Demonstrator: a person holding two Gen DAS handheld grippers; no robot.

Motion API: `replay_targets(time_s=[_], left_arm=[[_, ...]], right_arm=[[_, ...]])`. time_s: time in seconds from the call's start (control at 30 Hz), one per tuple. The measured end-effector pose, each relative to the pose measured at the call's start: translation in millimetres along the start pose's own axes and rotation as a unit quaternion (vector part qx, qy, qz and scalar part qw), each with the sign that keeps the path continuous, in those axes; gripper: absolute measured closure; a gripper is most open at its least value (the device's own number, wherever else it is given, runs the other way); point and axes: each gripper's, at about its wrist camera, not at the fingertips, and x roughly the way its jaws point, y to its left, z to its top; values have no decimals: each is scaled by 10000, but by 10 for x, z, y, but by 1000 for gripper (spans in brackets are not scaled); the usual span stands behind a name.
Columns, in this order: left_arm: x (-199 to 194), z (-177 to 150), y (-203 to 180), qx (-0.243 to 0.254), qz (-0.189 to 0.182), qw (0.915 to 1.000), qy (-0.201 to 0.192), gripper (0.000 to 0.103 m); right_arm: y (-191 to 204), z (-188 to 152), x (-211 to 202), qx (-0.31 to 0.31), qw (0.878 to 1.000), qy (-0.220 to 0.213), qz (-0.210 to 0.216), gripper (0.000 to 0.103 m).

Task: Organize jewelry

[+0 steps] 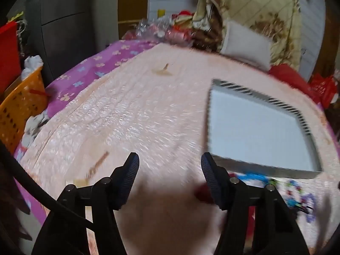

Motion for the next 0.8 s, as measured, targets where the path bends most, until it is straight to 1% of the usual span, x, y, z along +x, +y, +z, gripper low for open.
replay_targets(time_s=[0.07, 0.13, 0.27, 0.33, 0.37, 0.47, 0.53, 0.63, 0.7, 0.8], left_arm=[[-150, -65, -79, 21, -131, 9999, -20, 53], [-291, -155, -157, 74, -136, 9999, -20, 53], [-477, -354, -294, 217, -210, 9995, 9, 53], [-546, -432, -331, 230, -238, 9994, -28, 53], [-573, -451, -349, 240, -265, 9994, -37, 53], [-614, -498, -384, 310, -226, 9993, -35, 53], [-621, -524, -427, 412, -213, 9989, -34, 53], [-614, -543, -452, 465, -271, 9985, -14, 55], [-614, -555, -468, 463, -295, 9985, -14, 55], [-630, -577, -500, 485, -261, 9985, -65, 55]], right_arm=[[172, -3, -123, -202, 9997, -100, 81, 1], [365, -34, -277, -432, 9985, -286, 177, 1], [655, -144, -539, -829, 9945, -602, 228, 1], [803, -227, -617, -993, 9923, -715, 164, 1], [882, -241, -631, -1053, 9918, -712, 121, 1], [977, -312, -588, -1145, 9915, -568, 241, 1], [1030, -346, -550, -1139, 9920, -484, 232, 1], [1063, -387, -508, -1141, 9924, -389, 264, 1], [1075, -412, -475, -1163, 9926, -294, 211, 1], [1076, -442, -482, -1132, 9928, -322, 236, 1]])
